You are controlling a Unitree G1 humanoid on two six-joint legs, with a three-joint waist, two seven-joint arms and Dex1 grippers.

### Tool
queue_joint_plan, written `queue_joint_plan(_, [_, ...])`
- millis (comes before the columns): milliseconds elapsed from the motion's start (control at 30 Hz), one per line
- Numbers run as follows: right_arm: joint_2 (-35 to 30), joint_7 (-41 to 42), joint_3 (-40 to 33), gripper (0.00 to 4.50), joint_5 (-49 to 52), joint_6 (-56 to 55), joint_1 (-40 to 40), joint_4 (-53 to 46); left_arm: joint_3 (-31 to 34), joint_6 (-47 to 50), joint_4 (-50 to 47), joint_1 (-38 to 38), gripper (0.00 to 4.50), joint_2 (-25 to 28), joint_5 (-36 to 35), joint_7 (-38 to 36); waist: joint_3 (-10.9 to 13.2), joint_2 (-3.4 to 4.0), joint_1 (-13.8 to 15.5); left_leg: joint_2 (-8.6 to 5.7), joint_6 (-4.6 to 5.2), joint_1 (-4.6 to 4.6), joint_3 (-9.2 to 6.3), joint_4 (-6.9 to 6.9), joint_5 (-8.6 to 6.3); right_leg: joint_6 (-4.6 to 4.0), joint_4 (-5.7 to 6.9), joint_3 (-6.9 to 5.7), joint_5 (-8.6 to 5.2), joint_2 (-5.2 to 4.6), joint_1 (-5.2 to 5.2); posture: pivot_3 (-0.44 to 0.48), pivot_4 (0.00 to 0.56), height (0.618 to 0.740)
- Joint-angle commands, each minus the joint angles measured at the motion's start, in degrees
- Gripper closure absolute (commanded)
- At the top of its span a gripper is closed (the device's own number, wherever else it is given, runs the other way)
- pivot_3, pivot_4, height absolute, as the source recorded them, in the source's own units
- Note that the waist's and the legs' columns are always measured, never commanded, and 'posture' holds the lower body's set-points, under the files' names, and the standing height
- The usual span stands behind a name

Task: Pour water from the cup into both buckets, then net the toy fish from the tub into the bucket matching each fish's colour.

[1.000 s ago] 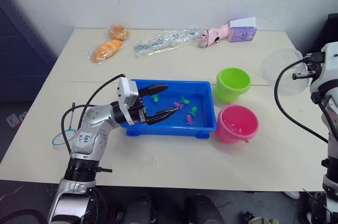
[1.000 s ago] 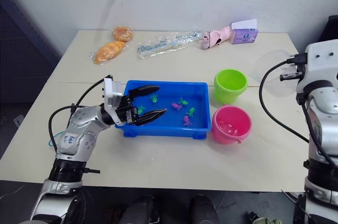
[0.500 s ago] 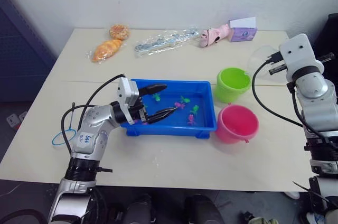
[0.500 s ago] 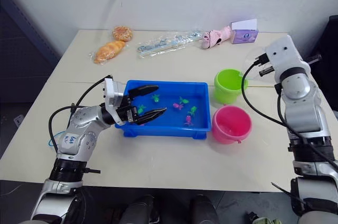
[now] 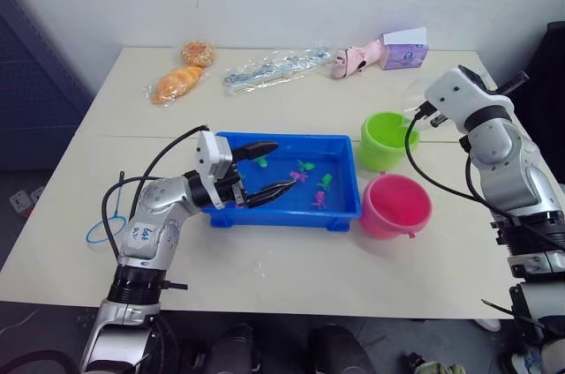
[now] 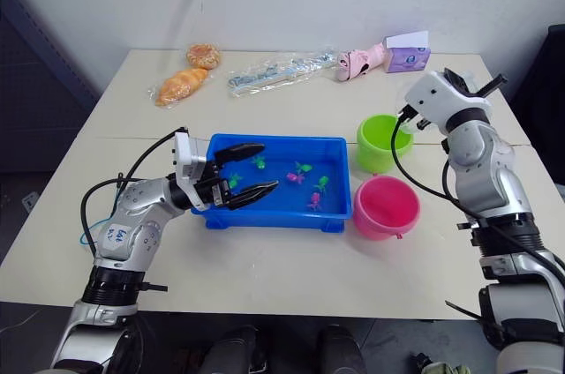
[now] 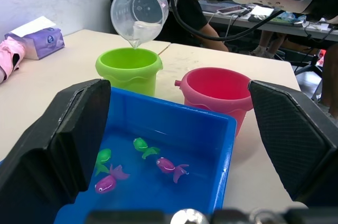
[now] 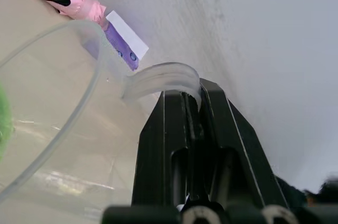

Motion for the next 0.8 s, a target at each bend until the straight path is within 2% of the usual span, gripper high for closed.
queue_joint_plan(33, [-1.8, -2.77, 0.74, 4.47, -5.22, -4.68, -2.5, 0.3, 0.28, -0.87, -1.42, -0.34, 0.0, 0.38, 0.2, 0.1, 0.0, 0.0, 0.0, 0.0, 0.0, 0.0, 0.0, 0.0, 0.0, 0.0, 0.0, 0.0, 0.0, 0.0, 0.0, 0.0, 0.15, 0.74])
queue_joint_plan(500, [-3.19, -5.49, 0.99, 4.47, -12.26, -14.45, -2.1, 3.78, 0.19, -1.18, -1.24, -0.33, 0.0, 0.07, 0.43, 0.41, 0.0, 0.0, 0.03, 0.0, -0.01, 0.0, -0.01, 0.02, 0.01, 0.0, 0.02, -0.01, 0.0, 0.0, 0.01, 0.0, 0.15, 0.74])
queue_joint_plan(600, [-2.32, -3.07, -1.51, 4.47, -8.0, -15.1, -0.33, 2.31, 0.15, -1.38, -1.08, -0.44, 0.0, 0.0, 0.46, 0.43, 0.0, 0.0, 0.05, 0.0, -0.02, 0.0, -0.01, 0.02, 0.01, 0.0, 0.02, -0.01, 0.0, 0.0, 0.01, 0.0, 0.15, 0.74])
queue_joint_plan(667, [0.19, -1.22, -6.51, 4.47, -1.37, -12.27, 2.02, -1.2, 0.18, -1.63, -0.94, -0.54, 0.0, -0.08, 0.35, 0.27, 0.01, -0.01, 0.08, 0.01, -0.01, 0.0, -0.02, 0.02, 0.01, 0.0, 0.02, -0.03, 0.0, 0.0, 0.02, 0.0, 0.15, 0.74])
queue_joint_plan(800, [5.68, 2.19, -18.73, 4.47, 11.12, 0.94, 6.79, -10.22, 0.48, -1.77, -0.86, -0.53, 0.0, -0.1, -0.21, -0.02, 0.02, -0.04, 0.15, 0.01, -0.01, -0.03, -0.06, 0.03, 0.01, 0.0, 0.07, -0.07, 0.0, 0.0, 0.04, 0.0, 0.15, 0.74])
